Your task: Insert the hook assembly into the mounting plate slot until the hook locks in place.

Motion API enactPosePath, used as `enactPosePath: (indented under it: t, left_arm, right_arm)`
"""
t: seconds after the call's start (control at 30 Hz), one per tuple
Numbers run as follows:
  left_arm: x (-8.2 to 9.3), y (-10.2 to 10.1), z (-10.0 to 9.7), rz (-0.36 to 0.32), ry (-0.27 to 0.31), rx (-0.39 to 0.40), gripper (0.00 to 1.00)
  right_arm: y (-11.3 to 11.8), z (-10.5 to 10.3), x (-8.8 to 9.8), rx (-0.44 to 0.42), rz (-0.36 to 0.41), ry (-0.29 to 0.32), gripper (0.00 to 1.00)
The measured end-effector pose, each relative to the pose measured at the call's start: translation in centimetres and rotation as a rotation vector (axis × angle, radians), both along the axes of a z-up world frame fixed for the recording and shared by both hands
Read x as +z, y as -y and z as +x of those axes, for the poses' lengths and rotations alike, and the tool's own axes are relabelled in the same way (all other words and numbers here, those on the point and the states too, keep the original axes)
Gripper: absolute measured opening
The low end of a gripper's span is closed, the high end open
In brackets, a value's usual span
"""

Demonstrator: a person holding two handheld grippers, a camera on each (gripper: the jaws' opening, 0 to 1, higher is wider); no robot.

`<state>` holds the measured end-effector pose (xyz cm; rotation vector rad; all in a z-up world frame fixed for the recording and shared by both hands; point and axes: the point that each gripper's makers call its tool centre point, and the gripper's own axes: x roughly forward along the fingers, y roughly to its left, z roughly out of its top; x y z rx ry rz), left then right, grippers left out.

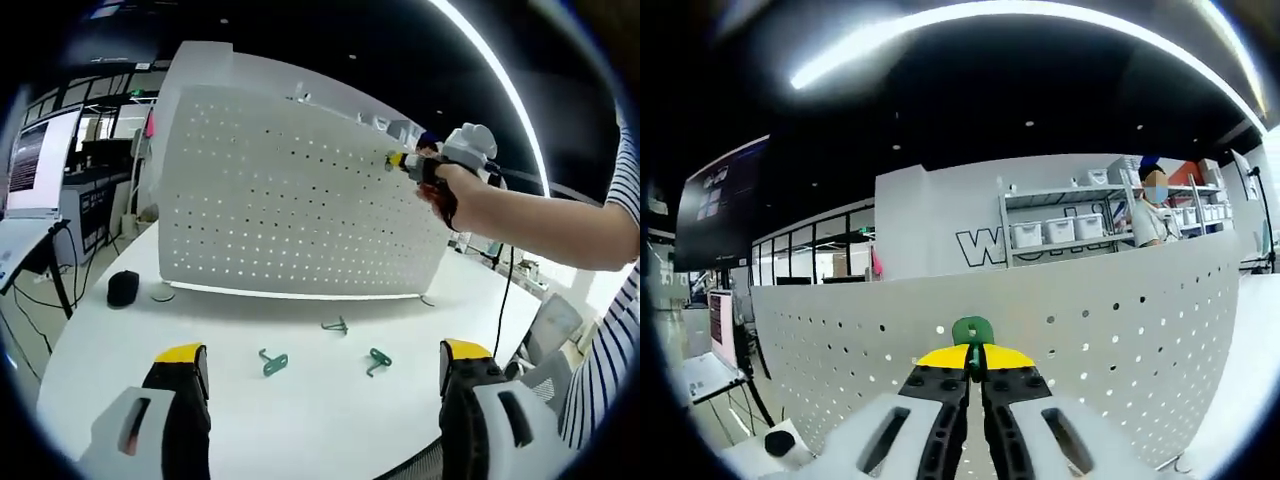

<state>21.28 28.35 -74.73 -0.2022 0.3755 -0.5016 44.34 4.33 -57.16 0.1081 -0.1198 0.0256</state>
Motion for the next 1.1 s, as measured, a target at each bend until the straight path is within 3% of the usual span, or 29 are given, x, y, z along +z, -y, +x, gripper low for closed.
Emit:
enactPosePath:
  t: [0.2, 0.37, 0.57, 0.9, 1.1]
  left_arm:
    - [-0.2, 0.4, -0.2, 0.011, -0.009, -0.020, 0.97]
    - [-0.3, 0.3, -0.2, 0.012, -0.015, -0.016, 0.96]
    - [-0.3, 0.3, -0.1, 0.009, -0.019, -0.017, 0.96]
    - [-0.5, 0.1, -0.1, 0.011, -0.028, -0.008, 0.95]
    - [-0.5, 0.0, -0.1, 0.009, -0.029, -0.003, 0.95]
  right_arm:
    - [-0.2, 0.5, -0.2, -0.016, 0.019, 0.004, 0.00]
    - [-0.5, 0.7, -0.4, -0.034, -0.008, 0.006, 0.00]
    - [0.0, 0.9, -0.1, -0.061, 0.027, 0.025, 0.00]
    - [-0.1, 1.1, -0.6, -0.082, 0.089, 0.001, 0.00]
    - [-0.2, 1.1, -0.7, -0.083, 0.054, -0.014, 0.01]
